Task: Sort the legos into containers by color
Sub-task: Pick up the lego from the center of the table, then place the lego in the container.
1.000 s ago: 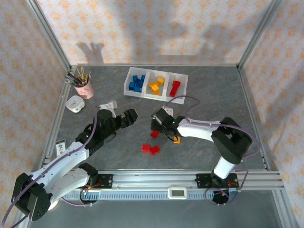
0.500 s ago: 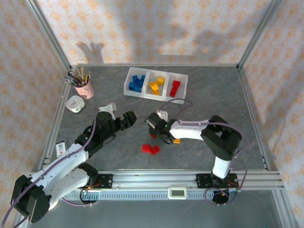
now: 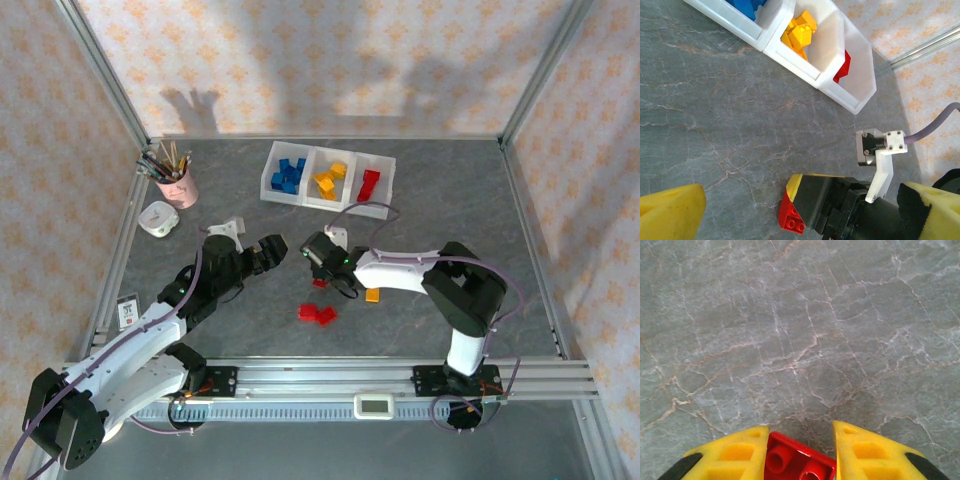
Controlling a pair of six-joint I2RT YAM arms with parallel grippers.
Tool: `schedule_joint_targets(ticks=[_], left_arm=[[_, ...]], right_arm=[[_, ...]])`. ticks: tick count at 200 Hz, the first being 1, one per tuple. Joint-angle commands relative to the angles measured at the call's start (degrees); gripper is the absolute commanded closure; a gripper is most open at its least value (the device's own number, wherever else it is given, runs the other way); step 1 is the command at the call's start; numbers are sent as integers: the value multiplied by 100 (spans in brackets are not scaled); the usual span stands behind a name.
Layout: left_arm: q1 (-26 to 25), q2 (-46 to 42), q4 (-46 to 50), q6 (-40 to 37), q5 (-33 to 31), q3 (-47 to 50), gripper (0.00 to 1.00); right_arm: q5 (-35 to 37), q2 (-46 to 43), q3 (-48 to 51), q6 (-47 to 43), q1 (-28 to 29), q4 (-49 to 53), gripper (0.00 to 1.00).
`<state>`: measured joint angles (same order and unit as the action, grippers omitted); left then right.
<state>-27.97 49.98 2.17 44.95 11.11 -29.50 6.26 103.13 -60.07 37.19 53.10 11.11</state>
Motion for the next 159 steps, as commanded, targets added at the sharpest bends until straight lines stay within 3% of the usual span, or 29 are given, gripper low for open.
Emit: schedule_joint_targets(ticks=[1,41,91,159], left_arm=[[54,-23,76,-30,-74,-64,1],[51,42,14,-122,-118,-233,1],[55,559,-218,-283,-48,-675,1],[64,1599,-759,-355,67,-1276,1]], right_arm=[[262,20,-257,-174,3,83,76],[235,-115,-609,-484,-288,167,76],[346,-63,-1342,-1112,-1312,326,74],[795,1150,-2918,-1784,-2503,407,73]])
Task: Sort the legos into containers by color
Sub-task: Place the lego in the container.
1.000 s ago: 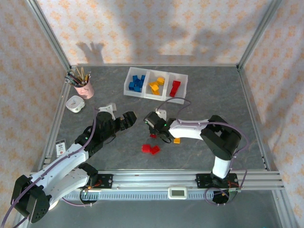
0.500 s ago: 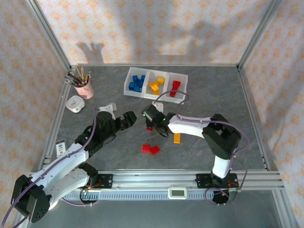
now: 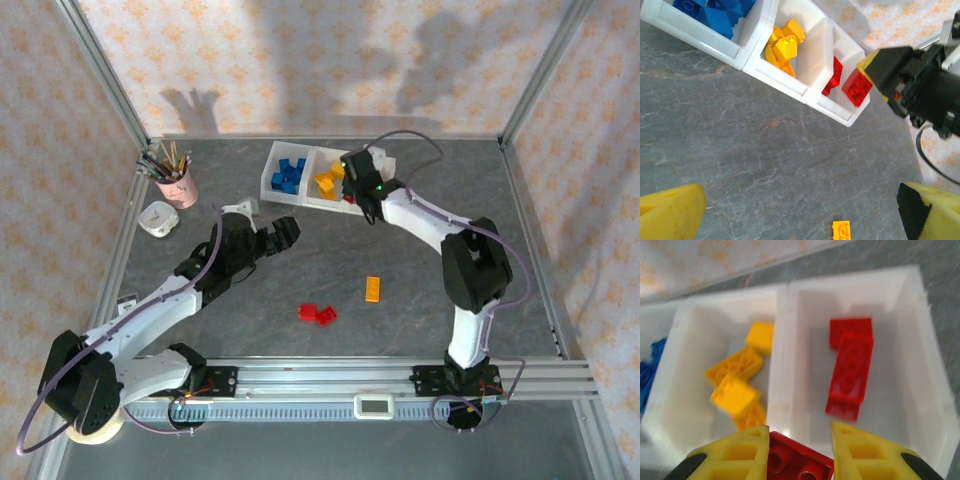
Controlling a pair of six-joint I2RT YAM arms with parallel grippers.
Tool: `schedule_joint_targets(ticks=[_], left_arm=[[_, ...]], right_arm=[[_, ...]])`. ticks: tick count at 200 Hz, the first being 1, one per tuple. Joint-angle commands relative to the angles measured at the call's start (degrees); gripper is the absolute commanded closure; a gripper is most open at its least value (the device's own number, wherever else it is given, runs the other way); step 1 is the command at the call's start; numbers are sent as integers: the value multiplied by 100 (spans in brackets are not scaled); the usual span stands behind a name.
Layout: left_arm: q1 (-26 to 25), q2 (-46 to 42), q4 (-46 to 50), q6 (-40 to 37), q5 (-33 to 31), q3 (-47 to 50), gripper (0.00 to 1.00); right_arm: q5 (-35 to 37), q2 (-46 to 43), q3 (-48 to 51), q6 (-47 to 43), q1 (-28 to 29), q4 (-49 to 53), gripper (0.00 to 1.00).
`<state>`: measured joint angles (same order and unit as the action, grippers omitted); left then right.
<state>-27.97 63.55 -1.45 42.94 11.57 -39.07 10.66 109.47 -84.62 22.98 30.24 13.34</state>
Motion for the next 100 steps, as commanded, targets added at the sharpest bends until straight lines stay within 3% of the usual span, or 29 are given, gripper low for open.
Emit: schedule_joint_targets(ticks=[1,40,81,100], left_arm=[[68,248,-402,-154,21,-324,1],[87,619,-530,-145,75,-566,1],[105,701,-522,-143,125,-675,1],[111,651,-523,-145,135,-663,1]], right_arm=[[357,546,-496,-373,-232,185,73],[391,1494,-1637,-541,-525,403,72],[306,1879,-2385,-617,-599,715,45],[237,1623,-2210,-613,-606,647,40]])
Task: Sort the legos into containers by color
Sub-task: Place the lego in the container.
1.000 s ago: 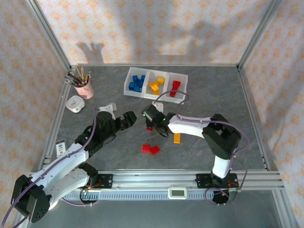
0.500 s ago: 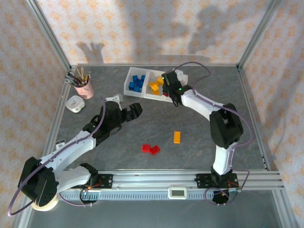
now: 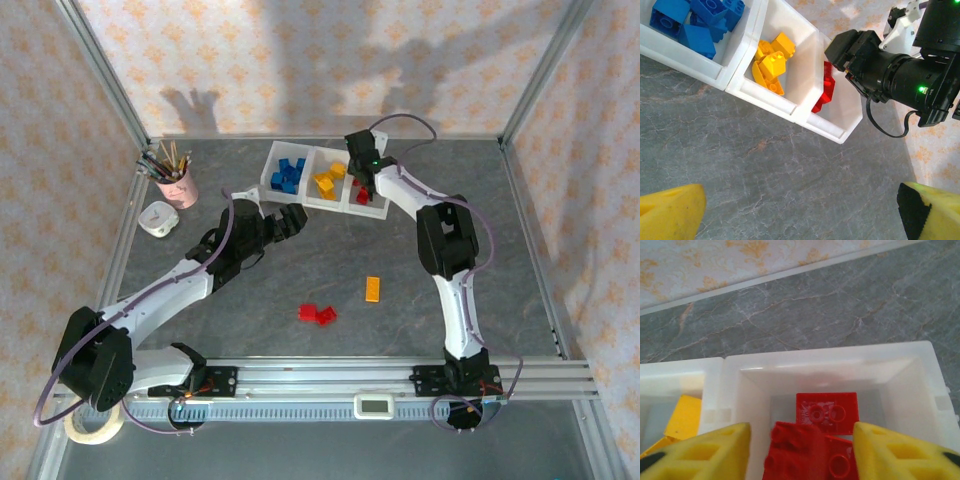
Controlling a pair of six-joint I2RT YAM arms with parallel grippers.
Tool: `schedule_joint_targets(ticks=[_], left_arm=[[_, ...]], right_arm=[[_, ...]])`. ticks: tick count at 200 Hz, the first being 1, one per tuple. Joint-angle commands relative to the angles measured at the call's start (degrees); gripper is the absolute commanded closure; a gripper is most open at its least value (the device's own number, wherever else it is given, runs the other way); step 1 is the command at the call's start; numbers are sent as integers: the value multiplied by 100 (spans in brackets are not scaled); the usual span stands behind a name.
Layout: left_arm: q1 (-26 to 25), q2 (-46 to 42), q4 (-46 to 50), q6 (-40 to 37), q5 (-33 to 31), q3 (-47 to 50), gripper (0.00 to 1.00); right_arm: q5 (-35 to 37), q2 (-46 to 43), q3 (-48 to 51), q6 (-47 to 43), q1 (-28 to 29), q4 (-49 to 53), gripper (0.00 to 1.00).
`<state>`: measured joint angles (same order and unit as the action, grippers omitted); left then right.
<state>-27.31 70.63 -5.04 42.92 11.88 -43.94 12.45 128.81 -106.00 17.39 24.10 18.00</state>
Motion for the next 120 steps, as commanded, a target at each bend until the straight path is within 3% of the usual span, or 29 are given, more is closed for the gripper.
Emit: schedule_joint_targets(ticks=[1,66,120], left_arm=[[44,-58,-164,-143,104,-176,1],[41,-515,15,-108,278,117,1],[42,-1289,585,-118,117,664,1]], right_arm=[[57,-330,-58,-52,12,180,40],[-901,-2050,2030,235,162,-229,32],[-1286,-3327,3822,500,896,-317,26]])
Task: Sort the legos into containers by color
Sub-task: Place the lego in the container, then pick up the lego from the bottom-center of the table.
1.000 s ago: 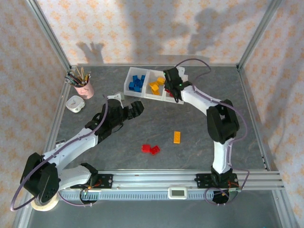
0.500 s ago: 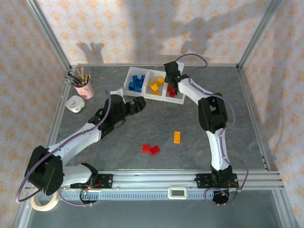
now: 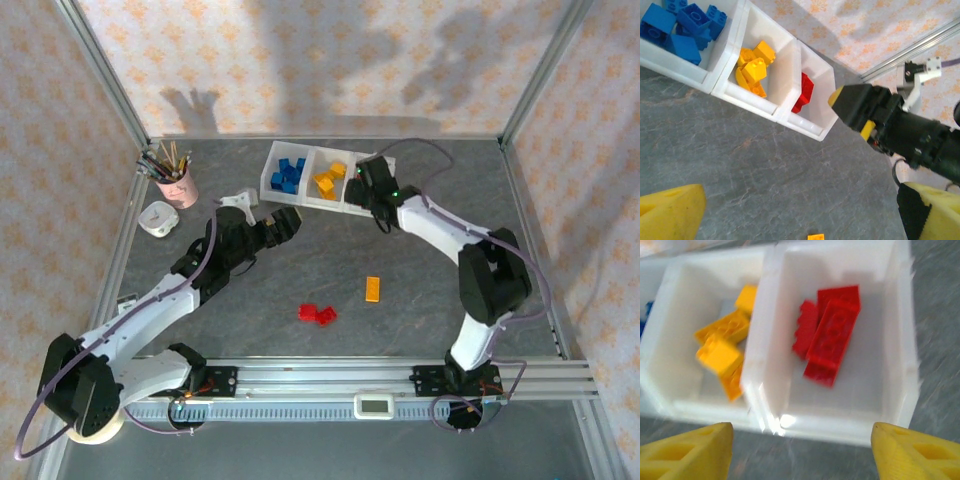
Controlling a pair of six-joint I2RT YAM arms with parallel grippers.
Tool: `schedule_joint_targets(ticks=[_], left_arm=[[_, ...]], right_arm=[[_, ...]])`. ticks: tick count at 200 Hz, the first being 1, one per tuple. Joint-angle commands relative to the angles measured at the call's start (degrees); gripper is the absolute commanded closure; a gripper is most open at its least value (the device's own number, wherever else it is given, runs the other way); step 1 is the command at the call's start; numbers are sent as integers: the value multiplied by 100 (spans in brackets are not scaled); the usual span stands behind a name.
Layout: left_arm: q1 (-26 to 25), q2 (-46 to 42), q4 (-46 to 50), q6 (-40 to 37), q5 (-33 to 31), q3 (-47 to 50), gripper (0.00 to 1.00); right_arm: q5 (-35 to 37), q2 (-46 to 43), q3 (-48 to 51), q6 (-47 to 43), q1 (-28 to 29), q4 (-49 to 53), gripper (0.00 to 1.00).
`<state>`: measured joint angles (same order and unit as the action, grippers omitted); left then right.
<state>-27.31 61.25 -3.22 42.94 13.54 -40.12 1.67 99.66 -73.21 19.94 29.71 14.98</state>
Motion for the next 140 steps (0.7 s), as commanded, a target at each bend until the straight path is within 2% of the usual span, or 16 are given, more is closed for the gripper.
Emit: schedule_joint_targets(ticks=[1,64,101,140], left_arm=[[42,-360,416,-119,-51,296,1],[48,-1215,993,88,-352,850,1],[50,-1681,1173,300,-500,1188,1],[43,-2047,1522,406,-680,1321,1]], right_arm=[[-223,-434,579,259,351,-14,26],[-301,-904,1631,880,1614,-108,21],[-233,-679,1847,1314,2336,-180,19],[-404,-441,1918,1758,2815,-347,19]])
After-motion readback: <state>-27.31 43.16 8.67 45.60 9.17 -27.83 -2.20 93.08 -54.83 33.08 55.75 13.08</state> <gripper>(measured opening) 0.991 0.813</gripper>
